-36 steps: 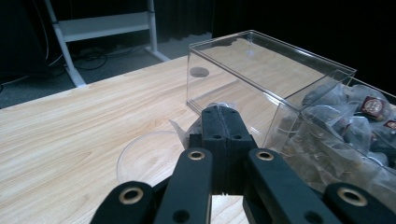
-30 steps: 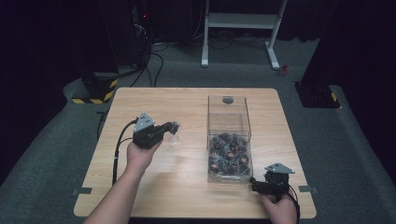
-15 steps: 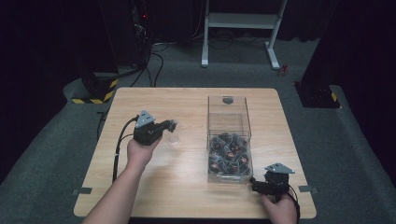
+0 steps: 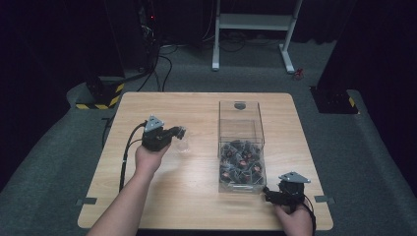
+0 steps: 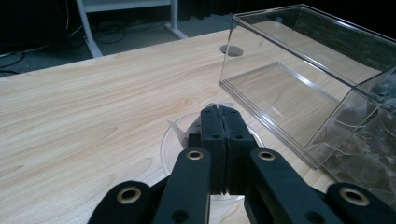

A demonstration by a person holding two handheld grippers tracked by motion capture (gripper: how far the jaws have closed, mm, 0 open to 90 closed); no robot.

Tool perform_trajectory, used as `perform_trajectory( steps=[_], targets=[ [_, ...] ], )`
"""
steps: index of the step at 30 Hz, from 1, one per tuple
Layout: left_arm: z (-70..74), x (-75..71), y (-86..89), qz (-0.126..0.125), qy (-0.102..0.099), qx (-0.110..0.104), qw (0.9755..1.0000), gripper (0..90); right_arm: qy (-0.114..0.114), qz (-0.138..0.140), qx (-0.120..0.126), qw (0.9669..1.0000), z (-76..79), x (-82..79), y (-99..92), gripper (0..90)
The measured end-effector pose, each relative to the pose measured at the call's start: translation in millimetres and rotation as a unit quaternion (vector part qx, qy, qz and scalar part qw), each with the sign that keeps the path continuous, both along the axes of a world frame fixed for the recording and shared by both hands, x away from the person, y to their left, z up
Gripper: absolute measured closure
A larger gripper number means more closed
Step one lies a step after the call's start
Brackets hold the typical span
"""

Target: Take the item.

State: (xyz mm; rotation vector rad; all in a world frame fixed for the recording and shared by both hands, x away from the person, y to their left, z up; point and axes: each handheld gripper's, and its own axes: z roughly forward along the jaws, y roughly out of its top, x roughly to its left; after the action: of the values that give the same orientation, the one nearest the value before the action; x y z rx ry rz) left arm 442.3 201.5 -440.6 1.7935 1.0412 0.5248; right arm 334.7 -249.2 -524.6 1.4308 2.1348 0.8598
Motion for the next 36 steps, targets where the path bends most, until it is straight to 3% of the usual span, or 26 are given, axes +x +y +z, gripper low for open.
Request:
perform_trajectory(
  steps=[3, 7, 14, 21, 31, 36],
  targets=[
    [-0.6, 0.6, 0.6, -0.003, 0.003, -0.004, 1.0, 85.0, 0.0, 0.0, 0.0, 1.0, 0.0, 0.0, 0.0, 9.3],
    [0.1, 0.8, 0.5, -0.004, 0.006, -0.013, 0.9999, 66.4, 0.0, 0.0, 0.0, 1.0, 0.0, 0.0, 0.0, 9.3],
    [2.3, -2.0, -2.3, 0.013, -0.003, 0.008, 0.9999, 43.8, 0.001, 0.0, 0.001, 1.0, 0.0, -0.1, 0.1, 9.3],
    [4.4, -3.7, -0.7, 0.023, -0.001, 0.006, 0.9997, 30.7, 0.0, 0.0, 0.0, 1.0, 0.0, 0.0, 0.0, 9.3],
    [7.1, -7.3, 1.7, 0.017, 0.008, -0.005, 0.9998, 16.4, 0.001, 0.0, 0.001, 1.0, 0.0, -0.1, 0.1, 9.3],
    [8.6, -8.4, 3.6, 0.019, 0.007, -0.007, 0.9998, 14.4, 0.001, 0.0, 0.001, 1.0, 0.0, -0.1, 0.1, 9.3]
  ],
)
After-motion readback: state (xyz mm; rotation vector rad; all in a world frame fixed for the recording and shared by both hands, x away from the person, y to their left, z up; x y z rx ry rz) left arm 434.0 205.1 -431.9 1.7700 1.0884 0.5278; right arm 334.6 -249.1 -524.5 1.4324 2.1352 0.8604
